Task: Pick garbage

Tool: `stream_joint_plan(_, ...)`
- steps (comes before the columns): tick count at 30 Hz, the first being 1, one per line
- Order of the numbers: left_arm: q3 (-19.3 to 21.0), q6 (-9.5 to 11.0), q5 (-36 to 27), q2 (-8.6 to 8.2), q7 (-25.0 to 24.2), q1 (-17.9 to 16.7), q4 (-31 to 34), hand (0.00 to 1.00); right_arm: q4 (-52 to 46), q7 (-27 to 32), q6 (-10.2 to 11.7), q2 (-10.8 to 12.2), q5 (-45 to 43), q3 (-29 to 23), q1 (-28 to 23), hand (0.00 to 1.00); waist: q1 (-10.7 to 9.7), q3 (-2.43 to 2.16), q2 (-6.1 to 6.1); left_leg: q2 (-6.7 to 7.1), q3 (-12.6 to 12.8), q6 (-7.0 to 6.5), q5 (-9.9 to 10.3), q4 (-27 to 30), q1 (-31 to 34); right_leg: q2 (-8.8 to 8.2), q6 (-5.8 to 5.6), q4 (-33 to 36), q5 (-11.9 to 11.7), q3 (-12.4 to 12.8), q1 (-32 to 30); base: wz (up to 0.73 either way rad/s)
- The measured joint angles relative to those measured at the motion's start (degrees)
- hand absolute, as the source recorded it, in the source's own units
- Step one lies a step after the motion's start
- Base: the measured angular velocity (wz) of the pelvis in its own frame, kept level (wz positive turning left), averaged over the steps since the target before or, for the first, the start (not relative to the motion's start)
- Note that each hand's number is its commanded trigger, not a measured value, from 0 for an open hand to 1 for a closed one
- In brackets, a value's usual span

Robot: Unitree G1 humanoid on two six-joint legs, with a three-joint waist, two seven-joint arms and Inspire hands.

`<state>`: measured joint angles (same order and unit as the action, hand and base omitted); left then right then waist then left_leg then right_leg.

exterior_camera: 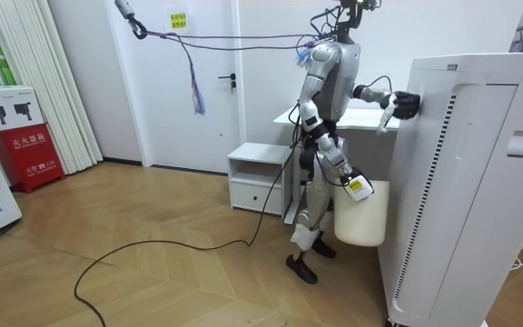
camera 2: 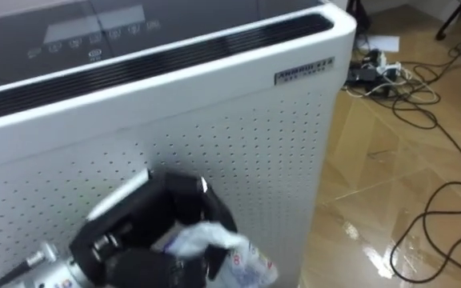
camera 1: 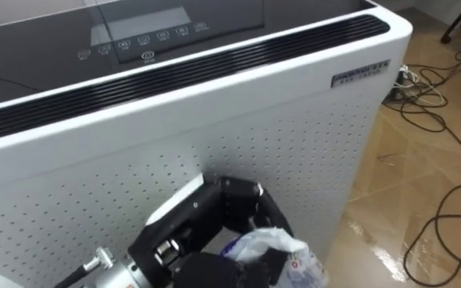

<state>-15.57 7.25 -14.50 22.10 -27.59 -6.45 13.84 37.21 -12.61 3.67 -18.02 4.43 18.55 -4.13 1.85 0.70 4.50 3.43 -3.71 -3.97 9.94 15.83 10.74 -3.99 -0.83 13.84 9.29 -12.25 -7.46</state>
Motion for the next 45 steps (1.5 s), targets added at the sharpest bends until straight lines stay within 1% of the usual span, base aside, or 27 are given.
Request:
stream_joint_plan(2, -0.48, 0.16, 2.18, -0.4, 0.61, 0.16, -2.99, 1.0, 2.24, 0.09, 0.07, 0.11, -0.13, 0.14, 1.65, 1.0, 0.12, 0.06, 0.0, -0.05, 0.08, 0.02, -0.07, 0.56, 1.41, -0.01, 0.24, 0.09, -0.23, -0.2, -1.17, 0.0)
stream_joint_plan(3, -0.82, 0.32, 3.75, -0.83, 1.12, 0.56, -5.52, 1.0, 4.06, 0.0, 0.05, 0.08, -0.12, 0.36, 3.06, 1.0, 0.18, 0.16, -0.04, -0.05, 0.24, 0.02, -0.07, 0.95, 2.14, -0.14, 0.24, 0.77, -0.24, -0.3, -2.13, -0.05)
stream_joint_plan(4, -1.08, 0.63, 5.19, -1.08, 1.62, 0.68, -8.17, 1.0, 5.55, -0.07, 0.07, 0.23, -0.12, 0.39, 4.63, 1.0, 0.24, 0.39, -0.21, -0.05, 0.28, 0.0, -0.36, 0.89, 2.95, -0.29, 0.22, 1.63, -0.21, -0.3, -3.38, -0.07)
stream_joint_plan(5, -1.14, 0.71, 5.91, -1.25, 2.05, 0.73, -9.51, 1.0, 6.19, -0.08, 0.07, 0.32, -0.12, 0.4, 5.55, 1.0, 0.2, 0.54, -0.24, -0.05, 0.32, 0.0, -0.47, 0.87, 3.45, -0.38, 0.22, 1.99, -0.21, -0.3, -4.03, -0.04)
stream_joint_plan(6, -1.51, 0.72, 7.79, -1.4, 2.82, 1.18, -12.24, 1.0, 7.5, -0.01, 0.1, 0.53, -0.12, 0.42, 7.04, 1.0, 0.1, 0.68, -0.41, -0.02, 0.43, 0.02, -0.78, 0.92, 4.64, -0.51, 0.24, 2.68, -0.21, -0.31, -5.51, 0.0)
stream_joint_plan(7, -1.75, 0.72, 8.79, -1.4, 3.27, 1.47, -13.5, 1.0, 8.01, -0.01, 0.1, 0.58, -0.13, 0.43, 7.74, 1.0, 0.05, 0.79, -0.55, 0.0, 0.49, 0.04, -0.89, 0.95, 5.18, -0.66, 0.25, 3.23, -0.2, -0.3, -6.34, 0.0)
stream_joint_plan(9, -2.12, 0.73, 11.98, -1.42, 4.96, 2.2, -16.21, 1.0, 9.61, 0.32, 0.33, 0.78, -0.13, 0.48, 10.22, 1.0, 0.19, 1.19, -1.16, 0.04, 0.54, 0.2, -1.48, 1.45, 8.18, -0.92, 0.42, 4.52, -0.29, -0.41, -9.66, 0.0)
stream_joint_plan(11, -2.66, 0.89, 12.94, -1.46, 6.3, 2.57, -16.79, 1.0, 10.69, 0.73, 0.55, 1.13, 0.47, 0.55, 11.87, 1.0, 0.36, 1.41, -1.52, -0.03, 0.58, 0.3, -1.66, 2.26, 10.39, -0.91, 0.7, 5.04, -0.46, -0.41, -11.79, 0.0)
stream_joint_plan(13, -3.47, 2.18, 12.98, -2.22, 7.17, 4.27, -19.77, 1.0, 11.58, 1.33, 0.62, 1.57, 2.03, 1.0, 13.69, 1.0, 0.71, 1.6, -1.92, -0.07, 1.17, 0.33, -1.96, 2.55, 12.28, -0.92, 0.91, 5.77, -0.58, -0.35, -13.99, -0.02)
stream_joint_plan(15, -3.55, 2.38, 12.98, -2.79, 7.91, 5.72, -21.71, 1.0, 11.59, 1.67, 0.9, 2.02, 2.44, 1.02, 14.66, 1.0, 1.18, 1.59, -2.18, -0.1, 1.29, 0.34, -2.26, 2.68, 13.76, -1.01, 1.04, 6.38, -0.66, -0.28, -15.73, -0.03)
stream_joint_plan(16, -3.66, 2.42, 12.98, -2.98, 8.49, 6.64, -22.44, 1.0, 11.59, 1.7, 1.53, 2.06, 2.46, 1.07, 14.95, 1.0, 1.37, 1.59, -2.29, -0.09, 1.29, 0.35, -2.3, 3.02, 14.74, -1.08, 1.05, 6.92, -0.67, -0.31, -16.76, 0.0)
stream_joint_plan(18, -3.66, 2.83, 12.97, -3.17, 9.25, 7.54, -23.04, 1.0, 11.59, 1.81, 2.13, 2.09, 2.63, 1.07, 15.15, 1.0, 1.63, 1.59, -2.32, -0.09, 1.29, 0.37, -2.34, 3.33, 15.75, -1.07, 1.14, 6.97, -0.73, -0.32, -17.66, 0.0)
stream_joint_plan(19, -3.65, 3.76, 12.96, -3.24, 9.69, 8.02, -23.96, 1.0, 11.58, 1.96, 2.32, 2.25, 2.91, 1.11, 15.19, 1.0, 1.82, 1.59, -2.31, -0.09, 1.31, 0.37, -2.34, 3.4, 16.11, -1.05, 1.17, 6.97, -0.74, -0.34, -17.95, 0.0)
stream_joint_plan(21, -3.59, 4.54, 13.49, -3.27, 10.64, 8.59, -25.39, 1.0, 11.29, 2.01, 2.82, 2.48, 2.96, 1.12, 15.42, 1.0, 1.87, 1.5, -2.48, -0.19, 1.79, 0.37, -2.35, 3.48, 17.0, -1.05, 1.22, 7.17, -0.78, -0.33, -18.92, 0.0)
stream_joint_plan(23, -3.57, 4.57, 15.59, -3.36, 11.44, 8.73, -26.31, 1.0, 11.2, 2.0, 3.03, 2.57, 2.96, 1.06, 15.96, 1.0, 1.81, 1.44, -2.65, -0.19, 1.95, 0.37, -2.56, 3.54, 18.11, -1.2, 1.23, 7.81, -0.78, -0.33, -20.4, -0.04)
stream_joint_plan(25, -3.53, 4.57, 17.67, -3.39, 12.94, 8.75, -26.81, 1.0, 10.62, 2.03, 3.04, 2.52, 3.06, 0.98, 16.65, 1.0, 1.79, 1.41, -2.8, -0.15, 2.3, 0.36, -2.84, 3.73, 19.95, -1.9, 1.24, 9.05, -0.79, -0.46, -22.92, -0.07)
stream_joint_plan(26, -3.52, 4.57, 18.1, -3.42, 13.31, 8.76, -26.88, 0.73, 10.33, 2.06, 3.04, 2.49, 3.07, 0.94, 16.66, 1.0, 1.75, 1.41, -2.81, -0.13, 2.38, 0.37, -2.91, 3.74, 20.33, -1.94, 1.27, 9.09, -0.8, -0.46, -23.33, -0.04)
stream_joint_plan(27, -3.41, 4.58, 18.82, -3.59, 13.63, 8.92, -27.31, 0.26, 10.19, 2.25, 3.14, 2.49, 3.13, 0.85, 16.63, 1.0, 1.68, 1.41, -2.81, -0.14, 2.52, 0.37, -3.03, 3.83, 20.87, -1.95, 1.38, 9.1, -0.87, -0.47, -23.81, 0.0)
stream_joint_plan(28, -3.4, 4.58, 18.93, -3.77, 13.97, 9.26, -28.14, 0.0, 10.2, 2.53, 3.14, 2.49, 3.24, 0.93, 16.43, 1.0, 1.64, 1.41, -2.82, -0.19, 2.84, 0.36, -3.04, 3.88, 20.99, -1.96, 1.4, 9.1, -0.88, -0.5, -23.9, 0.0)
stream_joint_plan(31, -3.17, 4.58, 19.17, -3.77, 15.12, 9.94, -28.74, 0.0, 10.16, 2.57, 3.19, 2.51, 3.32, 1.0, 16.14, 1.0, 1.28, 1.36, -2.98, -0.22, 3.02, 0.34, -3.07, 3.91, 21.33, -1.98, 1.47, 9.08, -0.93, -0.55, -24.19, 0.0)
stream_joint_plan(33, -3.19, 4.63, 19.17, -3.88, 15.15, 10.3, -29.03, 0.0, 9.83, 2.61, 3.19, 2.44, 3.31, 1.0, 15.94, 1.0, 1.24, 1.35, -3.15, -0.44, 3.62, 0.23, -3.2, 3.97, 21.95, -1.99, 1.67, 9.09, -1.05, -0.54, -24.8, 0.0)
stream_joint_plan(36, -3.15, 4.63, 19.13, -4.02, 15.75, 10.73, -29.8, 0.0, 8.88, 2.69, 3.21, 2.42, 3.31, 1.03, 14.85, 1.0, 1.15, 1.18, -3.63, -0.68, 3.9, 0.27, -3.25, 4.47, 22.86, -1.93, 1.83, 9.17, -1.14, -0.61, -25.4, 0.02)
stream_joint_plan(39, -2.53, 4.64, 19.04, -4.9, 15.79, 11.02, -30.98, 0.0, 7.53, 2.71, 3.2, 2.22, 3.25, 1.23, 13.64, 1.0, 1.38, 1.17, -3.78, -0.69, 4.04, 0.27, -3.24, 4.79, 22.96, -1.98, 1.83, 9.6, -1.14, -0.59, -25.59, 0.0)
stream_joint_plan(42, -2.64, 4.65, 19.13, -5.35, 15.77, 11.15, -31.24, 0.0, 7.34, 3.06, 3.21, 2.27, 3.26, 2.34, 13.49, 1.0, 1.34, 1.16, -3.82, -0.7, 4.1, 0.27, -3.24, 5.17, 23.06, -2.02, 1.85, 9.93, -1.13, -0.6, -25.69, 0.0)
stream_joint_plan(45, -2.95, 4.94, 19.1, -6.01, 15.79, 11.46, -32.28, 0.0, 7.08, 3.07, 3.21, 2.7, 3.64, 2.69, 13.5, 1.0, 0.84, 1.15, -3.81, -0.7, 3.58, 0.29, -3.25, 5.85, 23.57, -2.0, 2.06, 9.93, -1.22, -0.96, -25.65, 0.06)
